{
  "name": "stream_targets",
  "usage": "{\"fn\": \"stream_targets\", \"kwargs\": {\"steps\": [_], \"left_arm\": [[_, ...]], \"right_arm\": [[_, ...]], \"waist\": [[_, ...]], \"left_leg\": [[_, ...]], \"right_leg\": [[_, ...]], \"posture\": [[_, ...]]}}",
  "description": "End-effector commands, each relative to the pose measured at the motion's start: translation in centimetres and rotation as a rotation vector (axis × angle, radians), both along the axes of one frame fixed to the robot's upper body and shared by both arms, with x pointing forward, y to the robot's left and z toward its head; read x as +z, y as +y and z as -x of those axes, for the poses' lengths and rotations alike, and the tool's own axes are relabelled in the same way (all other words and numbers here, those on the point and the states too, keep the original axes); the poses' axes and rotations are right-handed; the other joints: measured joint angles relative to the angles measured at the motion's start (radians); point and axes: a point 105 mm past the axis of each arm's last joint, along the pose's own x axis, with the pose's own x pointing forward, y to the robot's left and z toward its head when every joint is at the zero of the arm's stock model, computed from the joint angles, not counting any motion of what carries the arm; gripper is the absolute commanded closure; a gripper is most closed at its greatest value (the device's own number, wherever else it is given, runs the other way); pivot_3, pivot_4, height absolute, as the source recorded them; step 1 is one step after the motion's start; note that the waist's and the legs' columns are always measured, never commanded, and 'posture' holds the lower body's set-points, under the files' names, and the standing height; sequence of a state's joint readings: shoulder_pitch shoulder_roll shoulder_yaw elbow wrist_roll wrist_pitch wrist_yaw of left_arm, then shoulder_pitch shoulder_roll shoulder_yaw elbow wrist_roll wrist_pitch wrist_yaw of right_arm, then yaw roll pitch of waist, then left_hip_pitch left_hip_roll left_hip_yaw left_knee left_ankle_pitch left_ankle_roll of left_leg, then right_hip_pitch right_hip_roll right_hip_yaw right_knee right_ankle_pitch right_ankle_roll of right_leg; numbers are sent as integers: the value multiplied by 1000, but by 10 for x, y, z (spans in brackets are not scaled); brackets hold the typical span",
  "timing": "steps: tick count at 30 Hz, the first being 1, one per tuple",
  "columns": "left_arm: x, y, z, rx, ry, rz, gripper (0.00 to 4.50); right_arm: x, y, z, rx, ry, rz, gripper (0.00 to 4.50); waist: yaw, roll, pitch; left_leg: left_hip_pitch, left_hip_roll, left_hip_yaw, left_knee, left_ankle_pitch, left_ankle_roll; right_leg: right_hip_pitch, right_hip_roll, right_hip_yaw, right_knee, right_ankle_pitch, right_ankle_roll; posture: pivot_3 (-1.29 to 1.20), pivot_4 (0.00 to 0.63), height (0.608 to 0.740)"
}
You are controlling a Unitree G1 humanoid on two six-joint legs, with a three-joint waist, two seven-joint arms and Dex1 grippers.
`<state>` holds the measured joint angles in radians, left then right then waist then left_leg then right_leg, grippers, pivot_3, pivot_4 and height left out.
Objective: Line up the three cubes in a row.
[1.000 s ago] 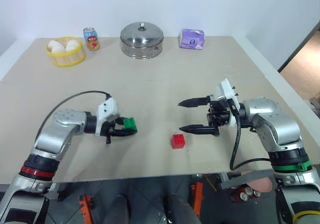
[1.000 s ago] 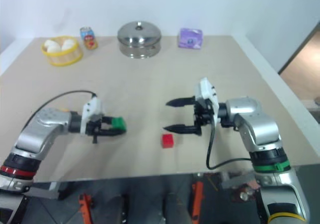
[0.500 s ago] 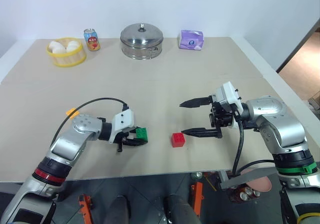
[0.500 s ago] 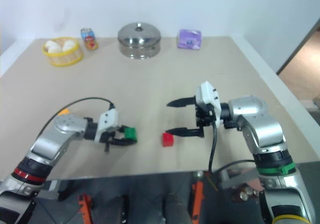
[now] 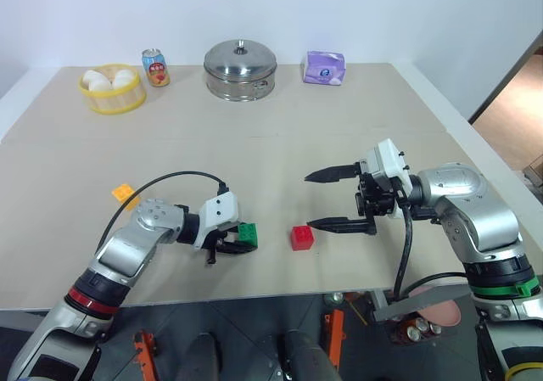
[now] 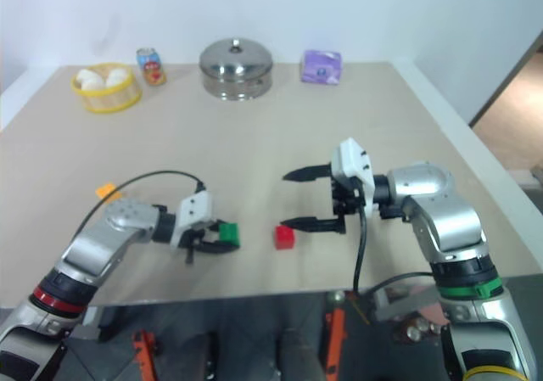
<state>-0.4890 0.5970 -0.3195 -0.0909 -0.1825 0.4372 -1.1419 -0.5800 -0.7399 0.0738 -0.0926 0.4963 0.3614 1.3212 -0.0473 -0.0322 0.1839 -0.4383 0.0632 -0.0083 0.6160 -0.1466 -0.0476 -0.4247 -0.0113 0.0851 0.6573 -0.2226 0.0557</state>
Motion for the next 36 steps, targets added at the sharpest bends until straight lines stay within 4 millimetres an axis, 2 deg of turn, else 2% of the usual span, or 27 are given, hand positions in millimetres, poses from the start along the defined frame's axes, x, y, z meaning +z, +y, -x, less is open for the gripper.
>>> {"fn": "stream_targets", "kwargs": {"steps": [1,3,5,11,12,17,19,23,25,28,31,36], "left_arm": [[7,-5,0,-23,-40,3,3159],[6,-5,0,-24,-41,0,3159],[6,-6,0,-26,-33,3,2155],[3,-5,3,-37,-25,-5,154],[3,-5,3,-38,-24,-5,26],[6,-3,1,-31,-28,-1,26],[13,0,-2,-11,-43,14,26],[59,25,2,55,-60,150,26],[71,35,7,73,-51,181,26],[91,63,16,119,-13,233,26],[103,100,9,239,-30,233,26],[94,177,-18,515,-111,129,26]], "right_arm": [[13,-3,3,-4,-56,-15,0],[13,-3,3,-5,-55,-16,0],[13,-4,3,-5,-55,-15,0],[12,-4,2,-8,-53,-15,0],[12,-4,2,-8,-53,-15,0],[13,-4,3,-4,-52,-16,0],[15,-5,4,4,-47,-25,0],[32,-3,14,68,1,-109,0],[37,-2,17,87,14,-132,0],[43,3,15,112,13,-161,0],[45,12,10,139,6,-174,0],[43,31,-7,143,-38,-165,0]], "waist": [[0,0,0],[0,0,0],[0,0,0],[0,0,0],[0,0,0],[0,0,0],[0,0,0],[-1,-1,1],[-3,-1,1],[-4,0,1],[-3,0,1],[-3,0,1]], "left_leg": [[0,0,0,0,0,0],[0,0,0,0,0,0],[0,0,0,0,0,0],[0,0,0,0,0,0],[0,0,0,0,0,0],[0,0,0,0,0,0],[0,0,0,0,0,0],[-1,0,0,0,0,0],[0,0,0,0,0,0],[1,0,0,-1,0,0],[1,0,0,0,0,0],[2,0,0,0,0,0]], "right_leg": [[0,0,0,0,0,0],[0,0,0,0,0,0],[0,0,0,0,0,0],[0,0,0,0,0,0],[0,0,0,0,0,0],[0,0,0,0,0,0],[0,0,0,0,0,0],[-1,0,0,1,0,0],[-1,0,0,1,0,0],[-1,0,0,2,0,0],[-1,0,-1,2,-1,-1],[-1,0,-1,2,0,-2]], "posture": [[0,150,739],[0,150,739],[0,150,739],[0,150,739],[0,150,739],[0,150,739],[0,150,739],[0,150,739],[0,150,739],[0,150,739],[0,150,739],[0,150,739]]}}
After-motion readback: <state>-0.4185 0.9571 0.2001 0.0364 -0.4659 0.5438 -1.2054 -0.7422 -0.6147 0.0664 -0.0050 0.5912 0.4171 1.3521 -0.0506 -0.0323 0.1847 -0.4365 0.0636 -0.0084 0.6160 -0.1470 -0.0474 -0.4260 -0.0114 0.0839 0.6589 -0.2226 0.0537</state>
